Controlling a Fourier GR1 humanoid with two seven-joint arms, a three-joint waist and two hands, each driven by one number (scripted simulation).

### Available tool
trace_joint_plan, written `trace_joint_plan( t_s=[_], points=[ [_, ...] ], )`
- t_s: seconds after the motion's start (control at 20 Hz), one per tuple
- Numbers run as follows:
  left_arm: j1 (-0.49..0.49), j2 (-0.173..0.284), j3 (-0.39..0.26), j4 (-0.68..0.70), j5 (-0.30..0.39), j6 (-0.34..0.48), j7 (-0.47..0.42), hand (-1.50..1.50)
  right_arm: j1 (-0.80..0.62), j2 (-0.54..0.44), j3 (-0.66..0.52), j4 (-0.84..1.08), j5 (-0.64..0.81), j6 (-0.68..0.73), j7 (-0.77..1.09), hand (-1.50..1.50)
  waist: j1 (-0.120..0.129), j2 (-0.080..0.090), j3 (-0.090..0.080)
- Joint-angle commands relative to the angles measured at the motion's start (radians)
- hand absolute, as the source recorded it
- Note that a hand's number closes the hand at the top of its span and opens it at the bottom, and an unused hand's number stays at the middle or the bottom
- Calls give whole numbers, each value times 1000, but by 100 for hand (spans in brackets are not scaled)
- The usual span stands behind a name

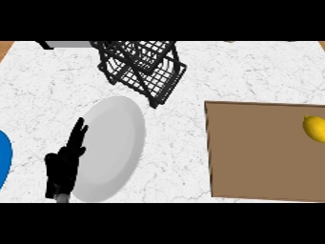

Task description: Pick the lemon from the tray and place it in the tiered basket

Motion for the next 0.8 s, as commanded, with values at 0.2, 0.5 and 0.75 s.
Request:
trace_joint_plan(
  t_s=[0.2, 0.5, 0.75],
  points=[
    [37, 2, 9, 31, -31, -7, 3, 0, -52, 29, 19, 20, 46, 122, 113, -150, 0, 5, -5],
    [0, -28, 30, 62, -41, 2, 23, 0, -47, 54, -5, 110, 110, 139, 20, -150, 0, 7, -4],
    [-10, -19, 47, 94, -46, -34, -13, 0, -109, 75, -12, 155, 149, 176, 38, -150, 1, 8, -5]
  ],
)
